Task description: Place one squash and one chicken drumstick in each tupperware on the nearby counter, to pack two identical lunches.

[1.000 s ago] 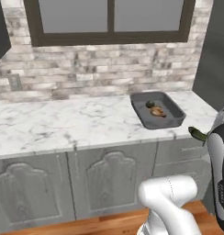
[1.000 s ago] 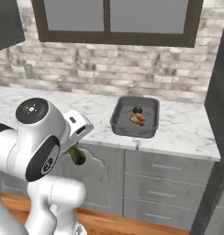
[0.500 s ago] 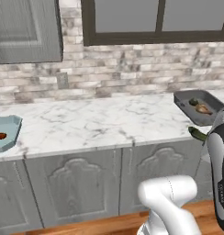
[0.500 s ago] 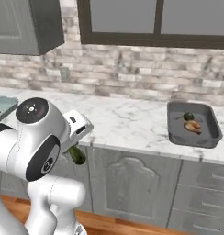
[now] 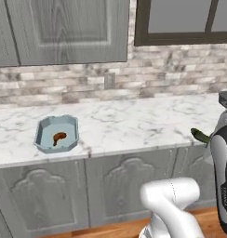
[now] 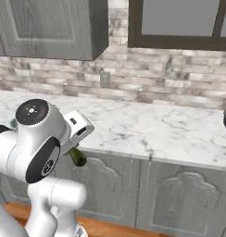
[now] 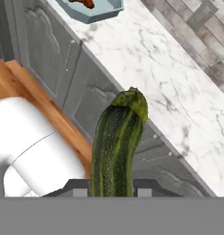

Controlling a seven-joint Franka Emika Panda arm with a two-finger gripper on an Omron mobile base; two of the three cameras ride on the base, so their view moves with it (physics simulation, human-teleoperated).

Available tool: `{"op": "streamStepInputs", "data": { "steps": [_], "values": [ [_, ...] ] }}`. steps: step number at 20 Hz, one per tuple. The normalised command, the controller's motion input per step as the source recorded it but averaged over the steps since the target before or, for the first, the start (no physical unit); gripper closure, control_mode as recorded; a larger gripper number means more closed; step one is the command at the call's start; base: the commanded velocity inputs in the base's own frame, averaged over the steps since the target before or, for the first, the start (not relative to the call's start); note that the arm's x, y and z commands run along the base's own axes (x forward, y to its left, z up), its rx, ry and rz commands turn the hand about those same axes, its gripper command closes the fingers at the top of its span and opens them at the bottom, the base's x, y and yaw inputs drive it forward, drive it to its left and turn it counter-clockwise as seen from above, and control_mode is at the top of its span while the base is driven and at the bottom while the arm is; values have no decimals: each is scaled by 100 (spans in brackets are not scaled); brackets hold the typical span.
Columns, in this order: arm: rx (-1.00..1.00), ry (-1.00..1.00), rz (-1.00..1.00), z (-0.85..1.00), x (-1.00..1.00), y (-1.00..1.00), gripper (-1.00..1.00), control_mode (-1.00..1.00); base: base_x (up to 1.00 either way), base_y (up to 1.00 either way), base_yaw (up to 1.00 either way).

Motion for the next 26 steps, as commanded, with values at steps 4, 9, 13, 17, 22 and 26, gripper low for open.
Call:
{"op": "streamStepInputs", "data": {
  "steps": [4,9,13,17,22,26],
  "values": [
    [0,0,0,0,0,0,100,100,51,100,0],
    [0,0,0,0,0,0,100,100,54,100,0],
    [0,0,0,0,0,0,100,100,59,100,0],
    [0,0,0,0,0,0,100,100,70,100,0],
    [0,0,0,0,0,0,100,100,70,97,-1],
    [-9,0,0,-53,37,18,100,-100,0,0,0]
  ]
}}
